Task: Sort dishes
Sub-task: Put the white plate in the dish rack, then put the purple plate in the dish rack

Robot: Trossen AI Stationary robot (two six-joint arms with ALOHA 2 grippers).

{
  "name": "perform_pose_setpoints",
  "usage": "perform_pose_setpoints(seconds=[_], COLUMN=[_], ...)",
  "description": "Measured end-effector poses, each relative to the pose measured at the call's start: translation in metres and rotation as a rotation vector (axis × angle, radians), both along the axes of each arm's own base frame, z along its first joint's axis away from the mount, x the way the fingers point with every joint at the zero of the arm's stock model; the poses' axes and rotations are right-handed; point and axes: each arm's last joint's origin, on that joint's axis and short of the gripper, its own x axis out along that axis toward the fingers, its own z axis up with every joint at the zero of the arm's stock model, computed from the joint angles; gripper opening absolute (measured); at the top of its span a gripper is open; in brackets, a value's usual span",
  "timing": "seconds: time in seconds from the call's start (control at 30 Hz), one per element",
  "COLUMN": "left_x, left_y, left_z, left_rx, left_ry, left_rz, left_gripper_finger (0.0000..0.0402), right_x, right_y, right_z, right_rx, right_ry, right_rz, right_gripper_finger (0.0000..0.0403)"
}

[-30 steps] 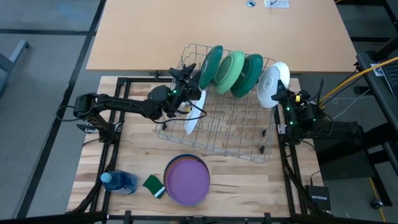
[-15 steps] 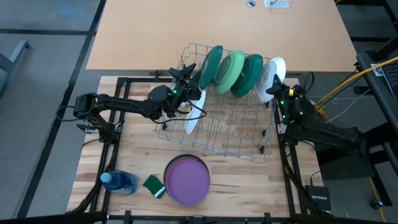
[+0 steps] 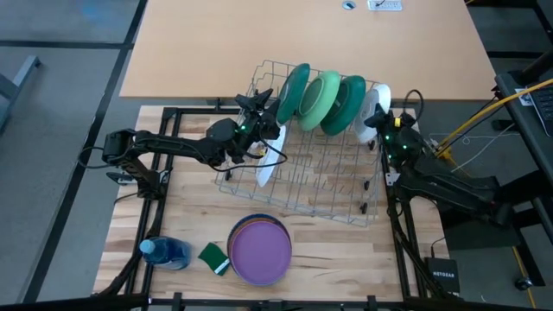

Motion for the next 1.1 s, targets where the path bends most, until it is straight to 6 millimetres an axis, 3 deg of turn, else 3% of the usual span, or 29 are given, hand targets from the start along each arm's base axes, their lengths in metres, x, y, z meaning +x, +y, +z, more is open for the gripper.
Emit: perform_pose_setpoints(seconds=[0.27,0.5,0.9,1.1], left_x=[0.000,0.000,0.000,0.001], left_y=[0.000,0.000,0.000,0.000], left_z=[0.000,0.000,0.000,-0.002], left_rx=[0.001,0.001,0.001,-0.001], left_ry=[0.001,0.002,0.003,0.021], left_rz=[0.001,0.001,0.001,0.001], left_gripper_finger=[0.0225,0.0225,0.0225,0.0225], right_x=[0.000,0.000,-0.003,-0.012], right_y=[-0.006,-0.006,-0.004,0.003], right_z=[-0.004,-0.004,-0.003,0.000], right_rx=[0.029,0.008,-0.012,0.013], right_ry=[0.020,0.145,0.233,0.356], right_rz=[-0.042,-0.058,-0.098,-0.091], right_gripper_finger=[0.0064,0.0084,0.0167,0.0186])
